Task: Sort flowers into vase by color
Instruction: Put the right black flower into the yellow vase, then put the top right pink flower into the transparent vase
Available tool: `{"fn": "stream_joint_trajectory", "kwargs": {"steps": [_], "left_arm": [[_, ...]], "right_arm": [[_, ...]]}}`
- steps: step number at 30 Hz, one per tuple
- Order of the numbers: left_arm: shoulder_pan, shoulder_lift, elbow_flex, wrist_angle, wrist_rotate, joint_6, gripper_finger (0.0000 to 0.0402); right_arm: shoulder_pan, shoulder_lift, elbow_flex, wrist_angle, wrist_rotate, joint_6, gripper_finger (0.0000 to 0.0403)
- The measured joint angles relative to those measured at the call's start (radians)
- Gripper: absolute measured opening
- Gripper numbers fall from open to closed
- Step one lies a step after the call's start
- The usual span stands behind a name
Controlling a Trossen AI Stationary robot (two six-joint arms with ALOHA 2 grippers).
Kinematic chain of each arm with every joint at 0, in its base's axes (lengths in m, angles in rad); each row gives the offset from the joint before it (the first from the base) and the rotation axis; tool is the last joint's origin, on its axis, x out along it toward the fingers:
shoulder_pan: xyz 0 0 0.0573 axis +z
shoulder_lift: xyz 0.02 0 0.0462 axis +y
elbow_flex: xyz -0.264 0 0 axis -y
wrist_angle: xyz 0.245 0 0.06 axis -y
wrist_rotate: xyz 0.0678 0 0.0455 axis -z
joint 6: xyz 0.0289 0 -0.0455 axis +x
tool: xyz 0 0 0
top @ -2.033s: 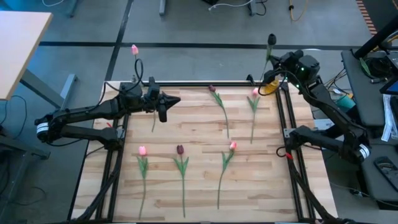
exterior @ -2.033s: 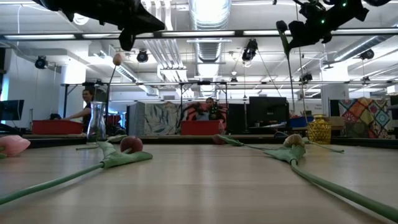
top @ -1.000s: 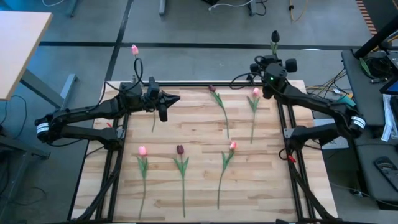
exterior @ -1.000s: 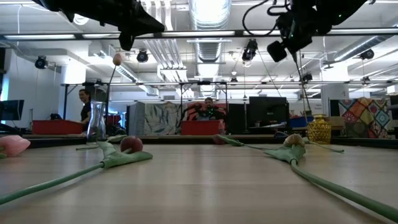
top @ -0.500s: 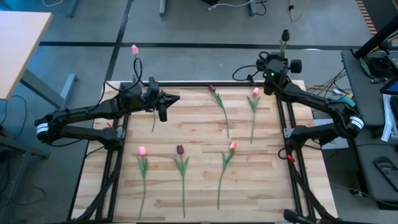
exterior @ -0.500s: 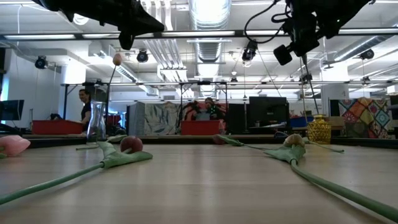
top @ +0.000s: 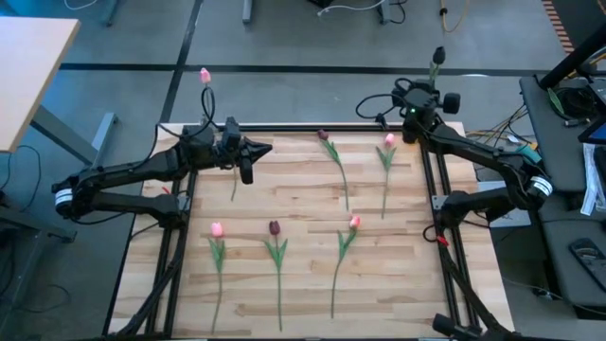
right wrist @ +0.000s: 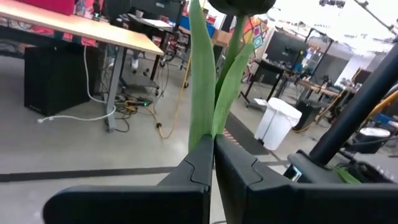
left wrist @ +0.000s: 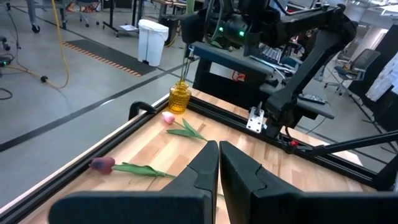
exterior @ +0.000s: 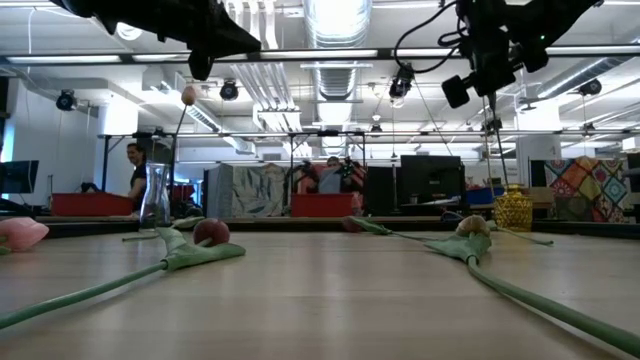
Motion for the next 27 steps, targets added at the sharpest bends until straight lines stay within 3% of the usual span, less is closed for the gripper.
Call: {"fn": "stream_joint_trajectory", "kwargs": {"steps": [9,18,27], "left_arm": [[0.002,-0.001,0.0,-0.001,0.003,0.005,0.0],[0.002,-0.001,0.0,-0.001,0.004,0.013,0.0],[0.002,-0.001,0.0,-0.001,0.014,0.013,0.0]], "right_arm": [[0.0,0.0,0.0,-0.103,0.0,0.072,0.0017],[0.0,-0.011,0.0,-0.175,0.0,0.108,0.0088],[0.003,-0.021,0.064,-0.512,-0.055,0.334,0.013]]}}
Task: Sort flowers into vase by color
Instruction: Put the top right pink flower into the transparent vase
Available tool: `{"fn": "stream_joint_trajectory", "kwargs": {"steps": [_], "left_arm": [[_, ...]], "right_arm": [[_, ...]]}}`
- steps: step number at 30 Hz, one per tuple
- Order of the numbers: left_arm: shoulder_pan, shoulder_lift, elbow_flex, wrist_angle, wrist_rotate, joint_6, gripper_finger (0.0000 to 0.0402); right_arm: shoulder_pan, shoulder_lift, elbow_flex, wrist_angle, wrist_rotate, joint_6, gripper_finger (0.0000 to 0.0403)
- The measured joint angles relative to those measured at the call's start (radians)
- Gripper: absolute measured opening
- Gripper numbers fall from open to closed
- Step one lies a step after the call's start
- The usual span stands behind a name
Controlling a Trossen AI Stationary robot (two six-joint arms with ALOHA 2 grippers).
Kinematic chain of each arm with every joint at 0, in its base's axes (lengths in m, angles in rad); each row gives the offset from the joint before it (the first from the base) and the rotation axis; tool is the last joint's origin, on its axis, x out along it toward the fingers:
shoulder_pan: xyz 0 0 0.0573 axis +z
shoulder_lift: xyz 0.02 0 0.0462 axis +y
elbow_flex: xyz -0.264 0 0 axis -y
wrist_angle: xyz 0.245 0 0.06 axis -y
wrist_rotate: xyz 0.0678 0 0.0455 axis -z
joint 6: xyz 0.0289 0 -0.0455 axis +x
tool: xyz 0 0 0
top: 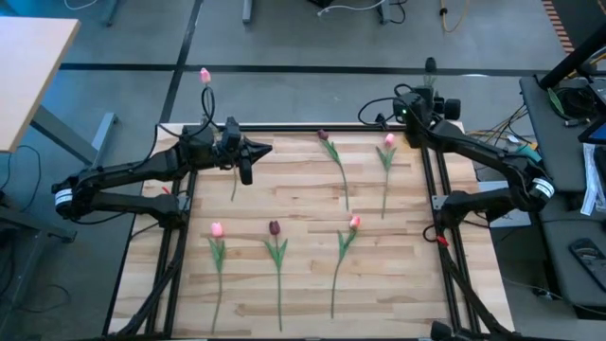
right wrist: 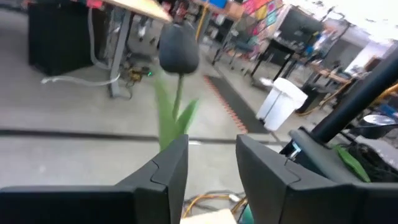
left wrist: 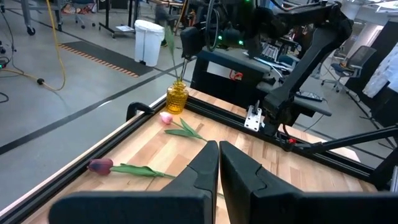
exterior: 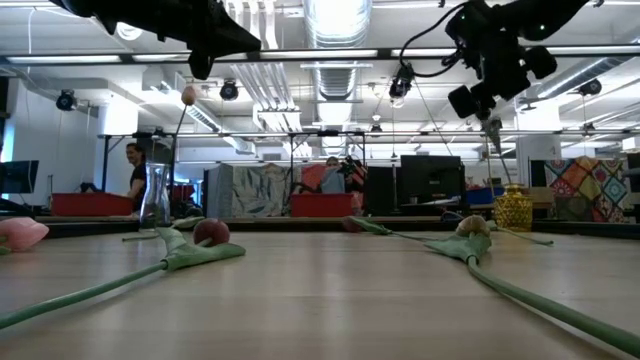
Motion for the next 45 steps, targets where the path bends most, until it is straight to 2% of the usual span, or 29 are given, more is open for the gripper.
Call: {"fn": "stream_joint_trajectory", "kwargs": {"steps": [6,12,23,28,38,45], "left_arm": [[0.0,0.0,0.0,0.0,0.0,0.0,0.0],[0.0,0.0,0.0,-0.002,0.001,0.01,0.0],[0.0,0.0,0.0,-0.003,0.054,0.01,0.0],[0.0,0.0,0.0,-0.006,0.077,0.01,0.0],[-0.002,0.0,0.0,-0.039,0.137,-0.038,0.0],[-0.005,0.002,0.0,-0.038,0.13,-0.06,0.0]], "right_arm": [[0.025,0.0,0.1,-0.307,-0.063,0.184,0.0127],[0.069,0.0,0.16,-0.453,-0.15,0.205,0.0103],[0.132,-0.002,0.212,-0.638,-0.542,0.202,0.004],[0.178,-0.029,0.209,-0.686,-0.63,0.203,0.0012],[0.252,-0.197,0.152,-0.745,-0.726,0.255,0.0009],[0.253,-0.344,0.074,-0.723,-0.926,0.154,0.0009]]}}
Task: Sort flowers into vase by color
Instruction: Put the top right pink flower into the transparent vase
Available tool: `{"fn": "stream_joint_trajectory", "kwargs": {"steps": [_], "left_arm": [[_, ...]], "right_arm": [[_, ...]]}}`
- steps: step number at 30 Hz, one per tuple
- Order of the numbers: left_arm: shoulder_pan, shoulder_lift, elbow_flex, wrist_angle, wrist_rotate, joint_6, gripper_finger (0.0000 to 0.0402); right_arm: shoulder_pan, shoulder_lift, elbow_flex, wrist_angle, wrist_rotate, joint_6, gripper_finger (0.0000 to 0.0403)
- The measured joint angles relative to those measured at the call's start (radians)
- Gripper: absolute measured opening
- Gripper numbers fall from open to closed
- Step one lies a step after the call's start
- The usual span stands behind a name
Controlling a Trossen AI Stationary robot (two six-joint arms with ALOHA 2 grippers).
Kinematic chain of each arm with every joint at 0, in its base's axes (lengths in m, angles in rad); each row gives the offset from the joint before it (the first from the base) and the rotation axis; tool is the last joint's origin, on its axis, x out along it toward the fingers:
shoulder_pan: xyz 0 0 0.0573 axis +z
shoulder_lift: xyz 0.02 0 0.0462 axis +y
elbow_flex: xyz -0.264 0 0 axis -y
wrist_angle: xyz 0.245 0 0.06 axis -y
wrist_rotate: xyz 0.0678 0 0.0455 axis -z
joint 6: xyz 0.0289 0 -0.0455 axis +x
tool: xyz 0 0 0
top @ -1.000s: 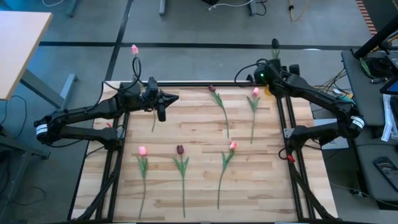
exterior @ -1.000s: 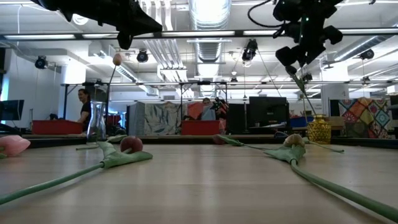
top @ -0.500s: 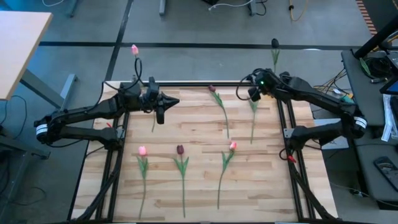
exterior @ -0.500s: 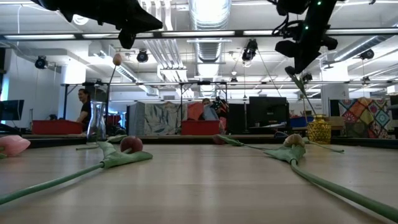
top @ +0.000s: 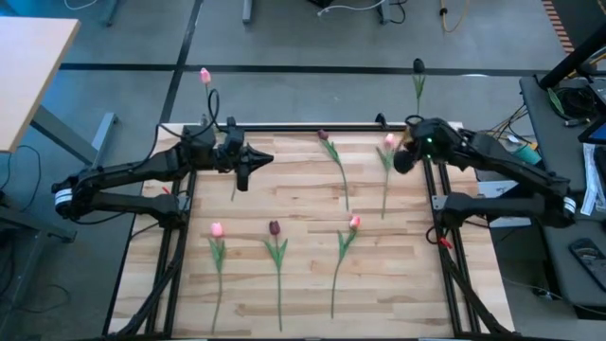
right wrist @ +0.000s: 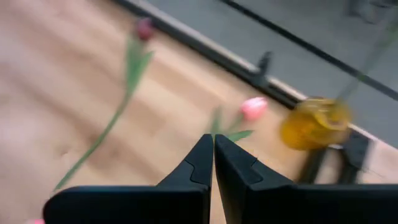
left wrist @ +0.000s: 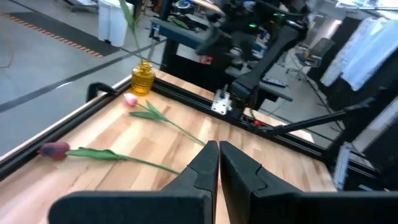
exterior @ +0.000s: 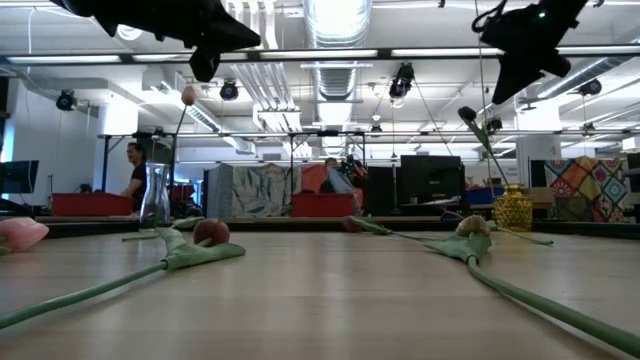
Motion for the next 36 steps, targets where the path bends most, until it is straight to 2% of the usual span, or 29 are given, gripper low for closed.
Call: {"fn": "stream_joint_trajectory", "kwargs": {"steps": [6,14,22,30,36], "left_arm": [[-0.011,0.004,0.0,0.002,-0.088,-0.019,0.0],[-0.089,0.014,0.0,-0.032,-0.261,-0.057,0.0],[-0.244,0.116,0.0,-0.046,-0.398,-0.172,0.0],[-0.366,0.231,0.0,-0.054,-0.409,-0.363,0.0],[-0.415,0.264,0.0,-0.11,-0.39,-0.503,0.0]], "right_arm": [[0.0,-0.097,-0.092,0.103,-0.29,-0.074,0.0009],[0.0,-0.162,-0.203,0.206,-0.417,-0.131,0.0009],[0.0,-0.169,-0.216,0.207,-0.442,-0.149,0.0009],[0.0,-0.165,-0.216,0.21,-0.442,-0.151,0.0009],[0.0,-0.154,-0.216,0.211,-0.441,-0.128,0.0009]]}}
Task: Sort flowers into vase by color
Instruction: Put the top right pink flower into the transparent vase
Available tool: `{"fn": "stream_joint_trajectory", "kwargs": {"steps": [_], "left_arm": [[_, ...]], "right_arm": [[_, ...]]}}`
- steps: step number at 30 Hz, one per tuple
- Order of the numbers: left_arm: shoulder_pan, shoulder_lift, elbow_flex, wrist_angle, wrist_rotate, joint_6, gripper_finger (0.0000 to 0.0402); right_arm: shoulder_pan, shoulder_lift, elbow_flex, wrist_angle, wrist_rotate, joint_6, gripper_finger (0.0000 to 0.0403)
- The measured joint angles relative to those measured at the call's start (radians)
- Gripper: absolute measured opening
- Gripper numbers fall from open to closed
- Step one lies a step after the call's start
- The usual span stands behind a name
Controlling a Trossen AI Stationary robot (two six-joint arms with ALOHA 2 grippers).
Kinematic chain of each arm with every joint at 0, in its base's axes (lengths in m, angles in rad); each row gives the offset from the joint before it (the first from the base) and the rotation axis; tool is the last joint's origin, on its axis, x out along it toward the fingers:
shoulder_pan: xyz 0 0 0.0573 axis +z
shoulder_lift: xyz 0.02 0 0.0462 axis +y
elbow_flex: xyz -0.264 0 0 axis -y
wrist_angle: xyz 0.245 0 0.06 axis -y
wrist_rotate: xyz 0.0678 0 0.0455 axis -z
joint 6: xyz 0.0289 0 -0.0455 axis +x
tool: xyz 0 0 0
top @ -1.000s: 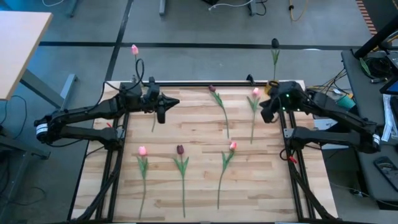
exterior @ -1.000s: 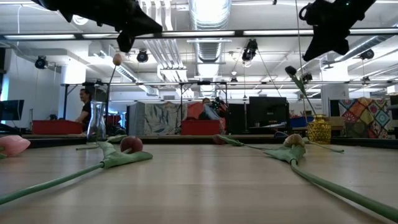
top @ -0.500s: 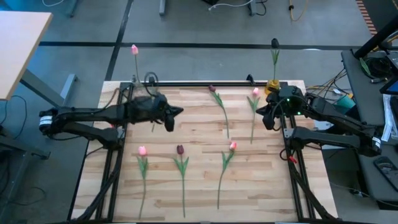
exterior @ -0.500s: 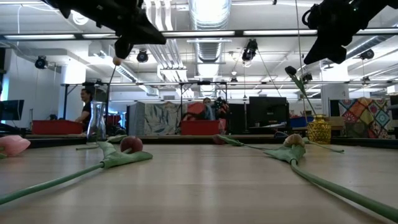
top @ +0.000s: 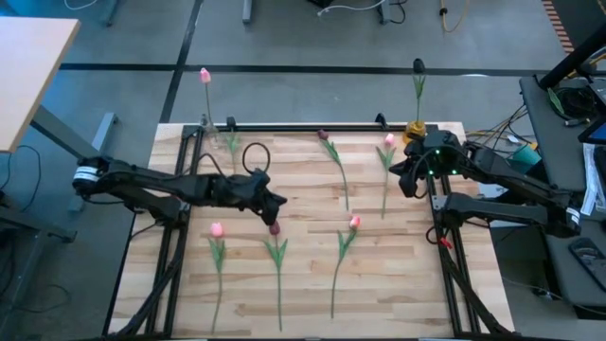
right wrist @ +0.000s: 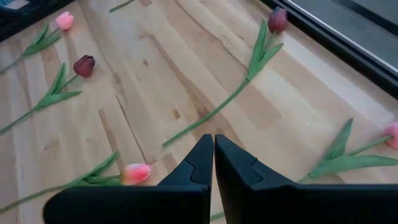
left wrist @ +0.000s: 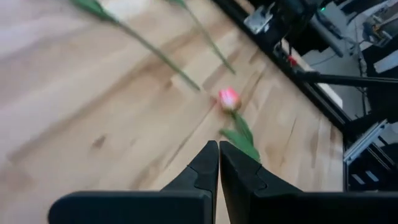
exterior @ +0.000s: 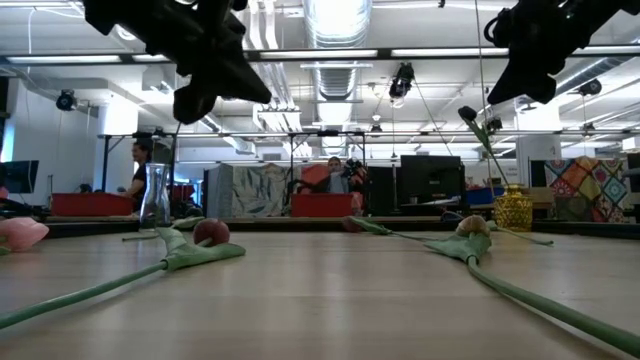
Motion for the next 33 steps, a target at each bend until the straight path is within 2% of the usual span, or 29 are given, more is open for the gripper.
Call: {"fn": "stream_joint_trajectory", "kwargs": {"steps": [5,8,10,13,16,20,24,28,33], "left_arm": [[0.001,-0.016,0.0,-0.091,-0.014,-0.107,0.0],[0.067,-0.047,0.042,-0.198,-0.04,-0.121,0.0],[0.145,-0.07,0.117,-0.328,-0.043,-0.074,0.0],[0.299,-0.089,0.276,-0.496,-0.047,0.08,0.0],[0.478,-0.089,0.444,-0.595,-0.023,0.24,0.0],[0.704,-0.084,0.625,-0.65,0.049,0.387,0.0],[0.864,-0.084,0.72,-0.65,0.079,0.482,0.0],[0.965,-0.074,0.739,-0.651,0.081,0.515,0.0],[1.024,-0.028,0.738,-0.647,0.09,0.528,0.0]], "right_arm": [[0.0,0.016,0.0,0.005,0.0,0.009,0.0009],[0.0,0.031,0.0,0.022,0.0,0.011,0.0009],[0.0,0.041,0.0,0.034,0.0,0.011,0.0009],[0.0,0.057,0.0,0.056,0.0,0.018,0.0009],[0.0,0.073,0.0,0.071,0.0,0.021,0.0009],[0.0,0.088,0.0,0.072,0.0,0.02,0.0009],[0.0,0.093,0.0,0.079,0.0,0.02,0.0009],[0.0,0.091,0.0,0.101,0.006,0.026,0.0009],[0.0,0.091,0.0,0.131,0.011,0.044,0.0009]]}}
